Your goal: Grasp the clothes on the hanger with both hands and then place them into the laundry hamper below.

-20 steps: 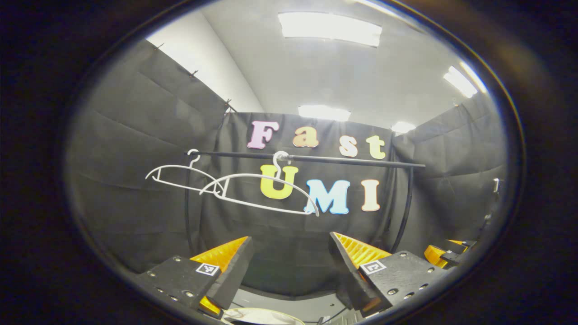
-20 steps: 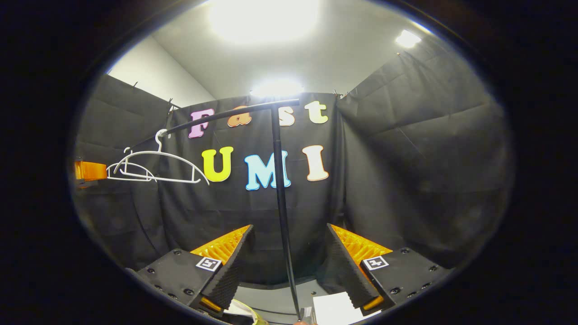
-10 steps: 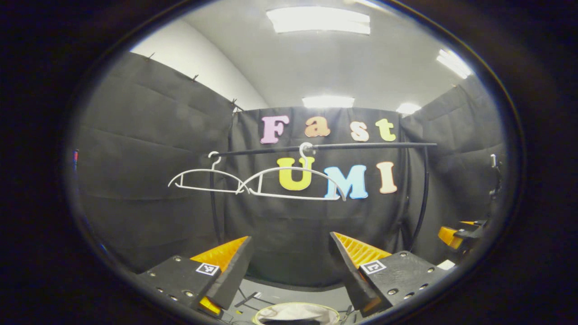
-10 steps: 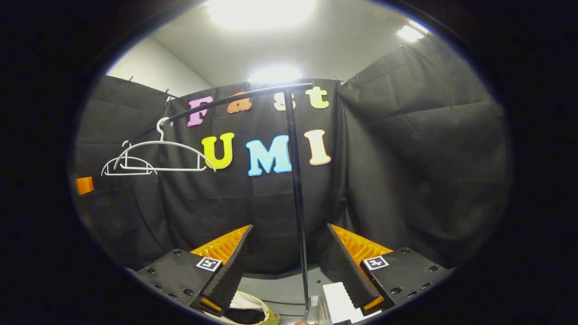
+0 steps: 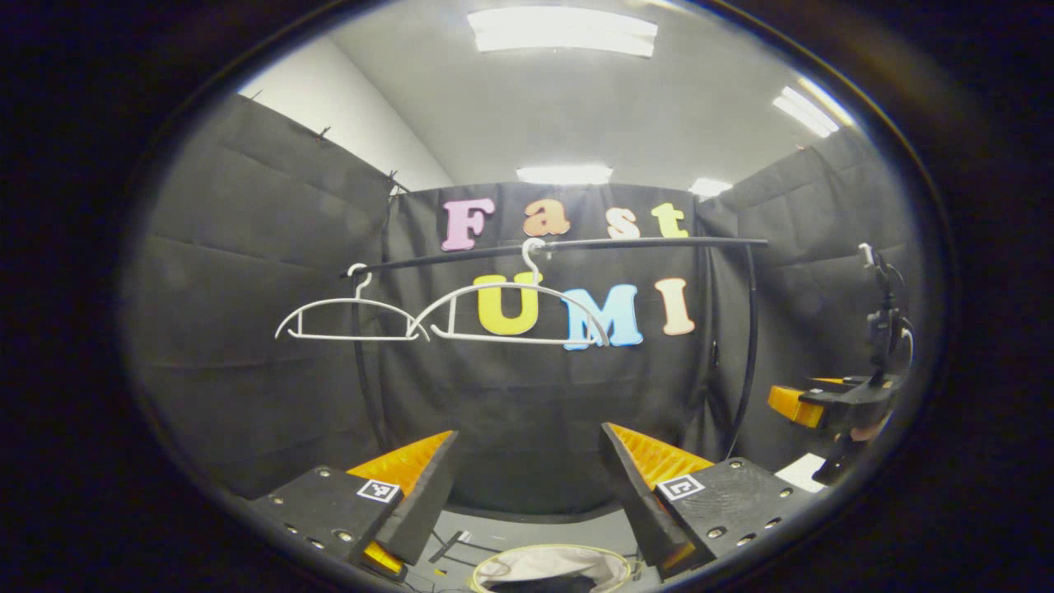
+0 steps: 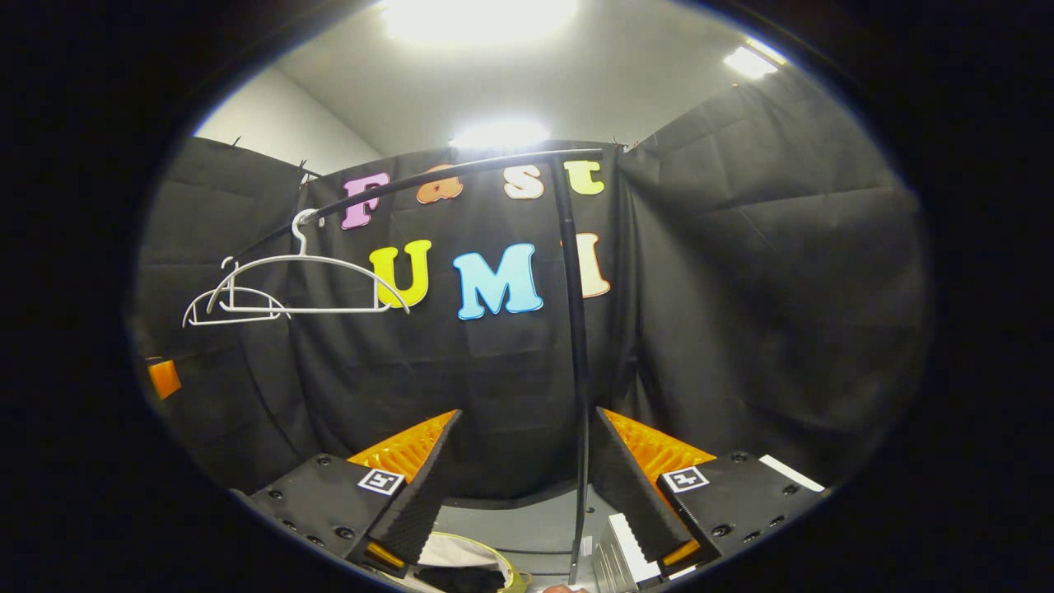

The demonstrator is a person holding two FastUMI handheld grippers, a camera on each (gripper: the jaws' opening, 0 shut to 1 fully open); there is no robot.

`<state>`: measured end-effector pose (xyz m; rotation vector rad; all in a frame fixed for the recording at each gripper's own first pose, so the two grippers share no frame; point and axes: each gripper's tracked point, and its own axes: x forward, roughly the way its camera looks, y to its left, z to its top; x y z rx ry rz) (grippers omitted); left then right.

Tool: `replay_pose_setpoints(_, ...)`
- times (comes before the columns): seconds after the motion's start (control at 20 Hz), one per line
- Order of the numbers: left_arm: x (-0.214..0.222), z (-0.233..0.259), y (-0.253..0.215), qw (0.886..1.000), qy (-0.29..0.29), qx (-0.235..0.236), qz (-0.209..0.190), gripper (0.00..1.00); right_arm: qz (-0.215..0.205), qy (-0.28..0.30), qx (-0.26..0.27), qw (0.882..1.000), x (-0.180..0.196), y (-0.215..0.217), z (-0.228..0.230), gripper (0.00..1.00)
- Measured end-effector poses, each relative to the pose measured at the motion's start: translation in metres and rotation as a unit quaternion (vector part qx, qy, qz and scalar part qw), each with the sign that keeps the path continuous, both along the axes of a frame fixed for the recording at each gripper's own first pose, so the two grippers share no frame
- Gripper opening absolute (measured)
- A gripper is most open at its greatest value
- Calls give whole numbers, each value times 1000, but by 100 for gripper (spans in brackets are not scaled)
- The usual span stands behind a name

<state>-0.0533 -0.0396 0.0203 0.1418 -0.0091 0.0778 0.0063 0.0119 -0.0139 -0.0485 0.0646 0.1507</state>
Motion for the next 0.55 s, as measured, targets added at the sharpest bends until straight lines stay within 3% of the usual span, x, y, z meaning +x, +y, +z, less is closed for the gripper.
replay_pose_setpoints(0.55, 22, -29, 34, 999, 14, -6, -32, 98, -28, 13, -12, 999, -16, 16, -11, 98)
